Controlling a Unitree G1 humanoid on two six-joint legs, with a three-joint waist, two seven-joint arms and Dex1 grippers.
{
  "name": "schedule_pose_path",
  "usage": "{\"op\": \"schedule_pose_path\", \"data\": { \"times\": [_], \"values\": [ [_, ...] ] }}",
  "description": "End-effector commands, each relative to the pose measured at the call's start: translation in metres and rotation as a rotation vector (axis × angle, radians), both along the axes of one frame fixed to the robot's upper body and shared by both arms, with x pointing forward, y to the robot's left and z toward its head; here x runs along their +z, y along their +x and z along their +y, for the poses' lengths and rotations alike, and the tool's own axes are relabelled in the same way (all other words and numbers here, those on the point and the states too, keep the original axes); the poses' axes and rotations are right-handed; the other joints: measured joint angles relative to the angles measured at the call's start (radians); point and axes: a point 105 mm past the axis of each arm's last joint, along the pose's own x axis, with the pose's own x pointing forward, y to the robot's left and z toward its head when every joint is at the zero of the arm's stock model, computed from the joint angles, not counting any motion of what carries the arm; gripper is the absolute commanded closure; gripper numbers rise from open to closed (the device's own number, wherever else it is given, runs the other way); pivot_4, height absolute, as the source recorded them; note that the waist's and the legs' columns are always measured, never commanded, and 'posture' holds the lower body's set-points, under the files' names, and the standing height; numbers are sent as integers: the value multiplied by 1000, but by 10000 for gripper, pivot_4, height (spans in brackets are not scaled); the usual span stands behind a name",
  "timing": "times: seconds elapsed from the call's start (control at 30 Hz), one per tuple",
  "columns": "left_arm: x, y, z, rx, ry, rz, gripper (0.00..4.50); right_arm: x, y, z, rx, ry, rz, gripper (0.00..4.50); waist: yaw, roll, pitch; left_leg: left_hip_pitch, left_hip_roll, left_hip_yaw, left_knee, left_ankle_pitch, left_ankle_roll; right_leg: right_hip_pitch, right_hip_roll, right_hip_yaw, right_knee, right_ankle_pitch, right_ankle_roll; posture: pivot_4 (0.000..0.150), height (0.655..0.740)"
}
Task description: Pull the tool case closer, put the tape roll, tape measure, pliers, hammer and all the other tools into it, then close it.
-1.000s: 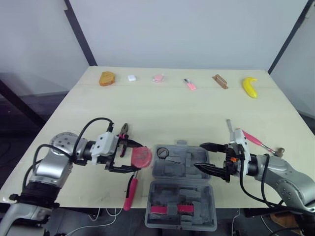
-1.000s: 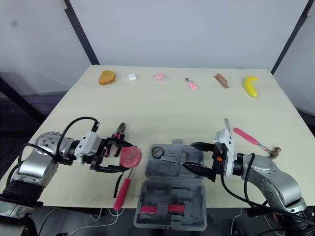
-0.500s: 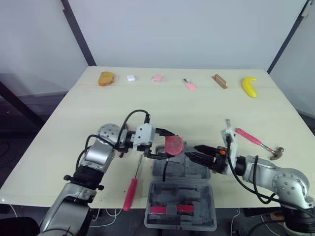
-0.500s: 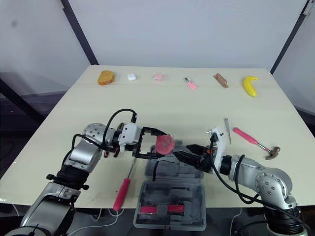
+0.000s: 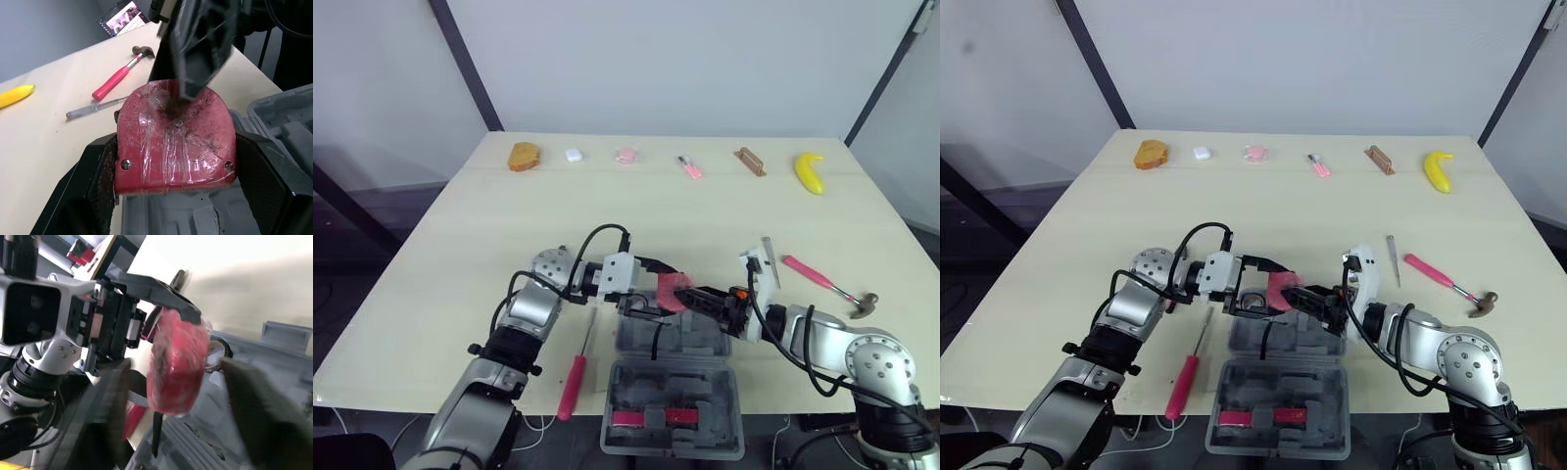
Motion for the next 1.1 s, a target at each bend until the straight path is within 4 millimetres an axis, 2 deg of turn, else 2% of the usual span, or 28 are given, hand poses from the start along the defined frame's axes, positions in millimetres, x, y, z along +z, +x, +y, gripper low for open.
{"op": "schedule_pose_path", "data": {
  "times": [0.03,0.07,0.3,0.4,0.43,0.57,0.7,0.87,1.1],
  "values": [
    [7,2,0,9,-26,-44,15551,10,0,1,12,35,-21,38650,0,0,0,0,0,0,0,0,0,0,0,0,0,0,0,1500,7400],
    [7,2,0,12,-28,-44,15551,10,0,1,12,38,-19,40721,0,0,0,0,0,0,0,0,0,0,0,0,0,0,0,1500,7400],
    [9,0,1,28,-72,23,15551,11,-3,-1,16,52,-7,40752,0,0,0,0,0,0,0,0,0,0,0,0,0,0,0,1500,7400],
    [10,-2,5,35,-79,42,621,13,-6,-8,16,61,-5,40786,0,0,0,0,0,-1,0,0,0,0,0,0,0,0,0,1500,7400],
    [11,-3,6,34,-82,52,0,14,-7,-10,16,65,-6,40789,0,0,0,0,0,-1,0,0,0,0,0,0,0,0,0,1500,7400],
    [14,-14,12,20,-111,106,0,17,-15,-27,14,67,-4,40790,0,0,0,0,0,-1,0,0,0,0,0,0,0,0,0,1500,7400],
    [14,-35,24,-30,-104,181,0,11,-24,-58,-8,32,41,40790,0,0,0,0,0,-1,0,0,0,0,-1,0,-1,0,0,1500,7400],
    [21,-53,39,-43,-95,241,0,-7,-33,-98,-41,-36,139,40790,1,0,0,0,1,-1,0,0,0,0,0,0,0,0,0,1500,7400],
    [25,-69,45,-45,-72,278,0,-31,-34,-128,-64,-92,236,40790,2,0,0,1,1,0,0,0,0,0,0,2,-1,0,0,1500,7400]
  ]
}}
